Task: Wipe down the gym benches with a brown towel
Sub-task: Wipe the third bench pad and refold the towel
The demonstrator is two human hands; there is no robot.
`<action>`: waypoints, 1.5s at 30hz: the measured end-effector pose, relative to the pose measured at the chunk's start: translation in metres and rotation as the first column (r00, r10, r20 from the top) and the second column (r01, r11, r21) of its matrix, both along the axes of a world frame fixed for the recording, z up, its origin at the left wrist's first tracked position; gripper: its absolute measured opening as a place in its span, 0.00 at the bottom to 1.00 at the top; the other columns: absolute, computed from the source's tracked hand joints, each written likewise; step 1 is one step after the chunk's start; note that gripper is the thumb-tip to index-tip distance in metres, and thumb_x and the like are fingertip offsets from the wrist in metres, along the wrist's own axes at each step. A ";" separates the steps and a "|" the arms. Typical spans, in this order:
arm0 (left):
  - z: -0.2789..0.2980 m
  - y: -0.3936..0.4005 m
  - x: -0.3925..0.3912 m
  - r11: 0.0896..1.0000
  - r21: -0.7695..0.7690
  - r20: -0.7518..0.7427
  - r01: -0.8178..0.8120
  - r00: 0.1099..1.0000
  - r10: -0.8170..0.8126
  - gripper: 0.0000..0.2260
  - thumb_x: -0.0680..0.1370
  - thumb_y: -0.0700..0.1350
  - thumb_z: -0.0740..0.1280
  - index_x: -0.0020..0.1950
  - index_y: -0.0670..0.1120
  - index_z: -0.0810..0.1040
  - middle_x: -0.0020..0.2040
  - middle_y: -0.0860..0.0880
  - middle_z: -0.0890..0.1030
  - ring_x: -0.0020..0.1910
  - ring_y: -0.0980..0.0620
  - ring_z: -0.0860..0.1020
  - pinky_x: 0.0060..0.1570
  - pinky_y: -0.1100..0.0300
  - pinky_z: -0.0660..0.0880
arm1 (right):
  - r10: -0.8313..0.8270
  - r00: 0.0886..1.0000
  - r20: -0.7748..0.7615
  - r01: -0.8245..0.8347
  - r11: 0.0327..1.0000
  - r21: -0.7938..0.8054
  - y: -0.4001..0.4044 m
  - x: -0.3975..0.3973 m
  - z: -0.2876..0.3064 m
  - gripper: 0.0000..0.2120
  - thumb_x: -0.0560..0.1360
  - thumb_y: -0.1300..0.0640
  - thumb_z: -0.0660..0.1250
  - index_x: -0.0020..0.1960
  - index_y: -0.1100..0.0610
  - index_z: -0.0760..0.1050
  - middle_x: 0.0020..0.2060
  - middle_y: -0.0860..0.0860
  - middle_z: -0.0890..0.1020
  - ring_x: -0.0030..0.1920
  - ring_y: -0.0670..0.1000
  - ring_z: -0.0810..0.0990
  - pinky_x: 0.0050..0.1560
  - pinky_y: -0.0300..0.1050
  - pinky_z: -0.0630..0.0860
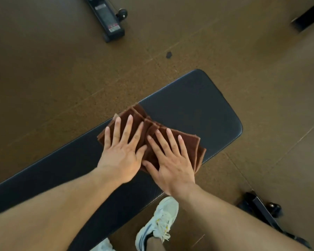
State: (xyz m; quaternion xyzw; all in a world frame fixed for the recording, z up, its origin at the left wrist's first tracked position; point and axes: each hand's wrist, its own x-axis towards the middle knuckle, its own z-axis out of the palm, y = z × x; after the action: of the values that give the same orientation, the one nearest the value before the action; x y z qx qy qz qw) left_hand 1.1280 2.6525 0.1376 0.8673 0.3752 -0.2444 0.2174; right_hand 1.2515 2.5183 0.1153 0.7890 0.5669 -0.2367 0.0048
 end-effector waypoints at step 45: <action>-0.003 0.015 -0.093 0.936 0.059 0.183 0.346 0.918 -0.351 0.31 0.85 0.58 0.44 0.83 0.53 0.33 0.82 0.50 0.31 0.80 0.47 0.28 0.80 0.43 0.33 | -0.360 0.930 0.074 0.361 0.932 -0.011 -0.013 -0.142 -0.001 0.32 0.84 0.32 0.45 0.84 0.41 0.42 0.84 0.43 0.43 0.83 0.50 0.32 0.83 0.60 0.36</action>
State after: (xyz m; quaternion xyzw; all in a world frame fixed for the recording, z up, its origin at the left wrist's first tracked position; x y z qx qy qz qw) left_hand 1.0352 2.6679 0.1347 0.9423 0.1957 -0.1901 0.1941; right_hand 1.1096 2.5048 0.1147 0.8874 0.4091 -0.2126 -0.0090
